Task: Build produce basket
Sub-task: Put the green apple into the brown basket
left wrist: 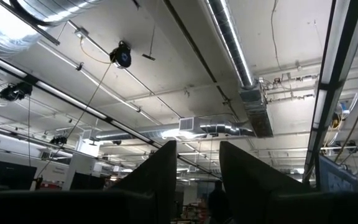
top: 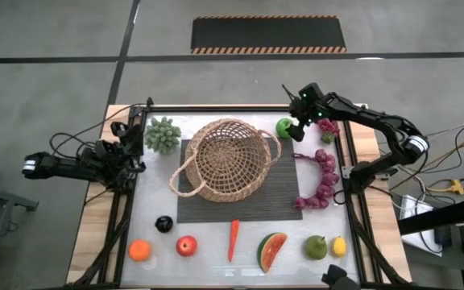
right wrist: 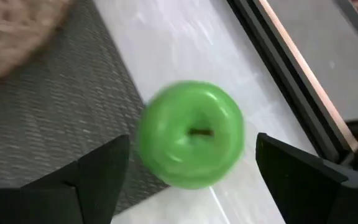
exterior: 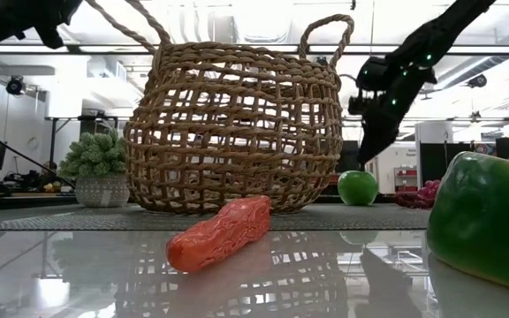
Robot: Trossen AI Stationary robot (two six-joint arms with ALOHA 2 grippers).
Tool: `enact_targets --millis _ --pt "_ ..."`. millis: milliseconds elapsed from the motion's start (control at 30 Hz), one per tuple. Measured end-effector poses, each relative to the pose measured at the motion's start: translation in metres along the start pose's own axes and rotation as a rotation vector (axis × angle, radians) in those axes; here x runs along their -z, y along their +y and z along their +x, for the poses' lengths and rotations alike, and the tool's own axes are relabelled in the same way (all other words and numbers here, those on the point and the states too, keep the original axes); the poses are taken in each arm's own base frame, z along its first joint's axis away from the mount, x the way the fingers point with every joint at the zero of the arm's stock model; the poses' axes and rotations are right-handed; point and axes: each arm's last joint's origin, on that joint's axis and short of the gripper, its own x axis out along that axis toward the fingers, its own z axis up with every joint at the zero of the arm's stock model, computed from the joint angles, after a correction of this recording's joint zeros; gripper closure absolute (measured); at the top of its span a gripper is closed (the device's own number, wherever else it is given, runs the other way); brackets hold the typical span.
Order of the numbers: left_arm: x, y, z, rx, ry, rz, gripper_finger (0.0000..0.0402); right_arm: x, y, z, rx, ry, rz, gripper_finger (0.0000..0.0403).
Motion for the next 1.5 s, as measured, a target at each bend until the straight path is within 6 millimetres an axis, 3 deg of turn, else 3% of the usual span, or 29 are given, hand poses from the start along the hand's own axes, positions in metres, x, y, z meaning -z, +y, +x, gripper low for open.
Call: enact_targets --millis 333,633,1033,1167,1333,1500 --pt "0.002 0.000 -0.001 0.002 0.005 0.002 0.0297 0.003 -0.007 0.030 -0.016 0.047 0.017 0.0076" --pt "0.002 0.000 -0.001 0.002 0.005 0.002 0.0297 0.003 -0.006 0.024 -0.002 0.045 0.044 0.0083" --pt "0.002 0.000 -0.002 0.003 0.007 0.003 0.0297 0.003 -0.003 0.021 -0.049 0.030 0.061 0.0223" --pt "0.002 0.000 -0.002 0.003 0.007 0.003 0.0297 0.003 -0.003 0.020 -0.053 0.024 0.052 0.0245" --pt "0.002 0.000 -0.002 0.003 0.007 0.003 0.0297 -0.002 -0.002 0.011 -0.042 -0.004 0.050 0.0218" --pt "0.002 0.000 -0.002 0.002 0.006 0.003 0.0297 -0.011 -0.002 -0.002 -0.024 -0.064 0.102 0.0146"
